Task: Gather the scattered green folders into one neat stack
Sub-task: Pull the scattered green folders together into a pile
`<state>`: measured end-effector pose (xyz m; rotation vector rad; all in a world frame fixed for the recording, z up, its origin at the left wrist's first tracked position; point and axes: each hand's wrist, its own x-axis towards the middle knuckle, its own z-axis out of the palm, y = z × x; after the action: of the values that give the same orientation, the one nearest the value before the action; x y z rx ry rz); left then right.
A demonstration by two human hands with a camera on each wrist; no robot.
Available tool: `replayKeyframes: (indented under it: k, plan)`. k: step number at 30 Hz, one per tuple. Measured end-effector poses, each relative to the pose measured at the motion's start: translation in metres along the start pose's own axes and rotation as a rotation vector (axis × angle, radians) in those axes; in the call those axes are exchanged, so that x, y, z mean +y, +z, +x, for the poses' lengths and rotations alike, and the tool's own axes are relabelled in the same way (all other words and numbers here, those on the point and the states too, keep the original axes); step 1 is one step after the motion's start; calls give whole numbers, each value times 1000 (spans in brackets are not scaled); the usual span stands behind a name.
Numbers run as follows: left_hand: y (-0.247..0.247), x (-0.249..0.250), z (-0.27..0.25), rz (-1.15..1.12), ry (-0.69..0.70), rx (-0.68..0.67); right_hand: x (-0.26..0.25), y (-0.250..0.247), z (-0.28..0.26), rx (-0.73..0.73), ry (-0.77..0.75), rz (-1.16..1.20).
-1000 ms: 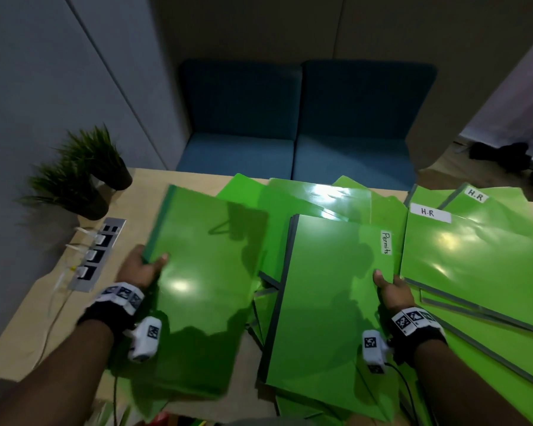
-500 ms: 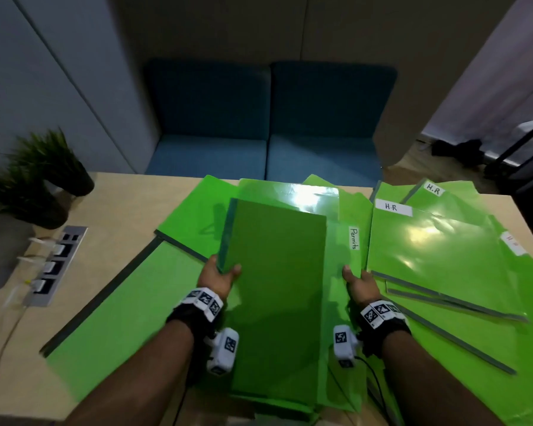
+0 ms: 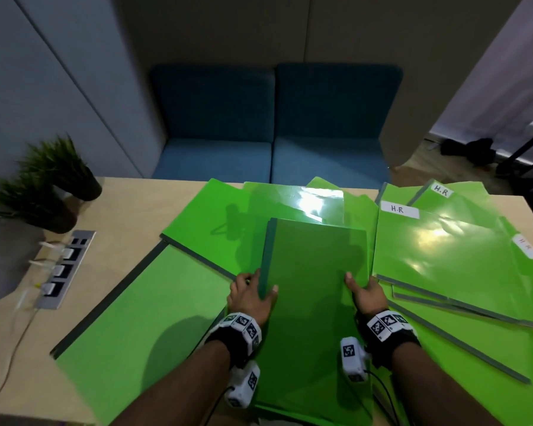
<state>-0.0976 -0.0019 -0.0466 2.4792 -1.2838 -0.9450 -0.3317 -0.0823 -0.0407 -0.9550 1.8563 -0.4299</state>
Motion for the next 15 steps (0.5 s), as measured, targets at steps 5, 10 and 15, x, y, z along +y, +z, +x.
replayKeyframes:
  k: [5, 10, 15]
  plan:
    - [-46, -25, 30, -483, -537, 155, -3, 2, 0, 23, -18, -53]
    - [-70, -24, 50, -553, -522, -57, -4, 1, -1, 8, 6, -41]
    - [-70, -32, 64, -568, -476, 58, -6, -2, 1, -33, 14, -20]
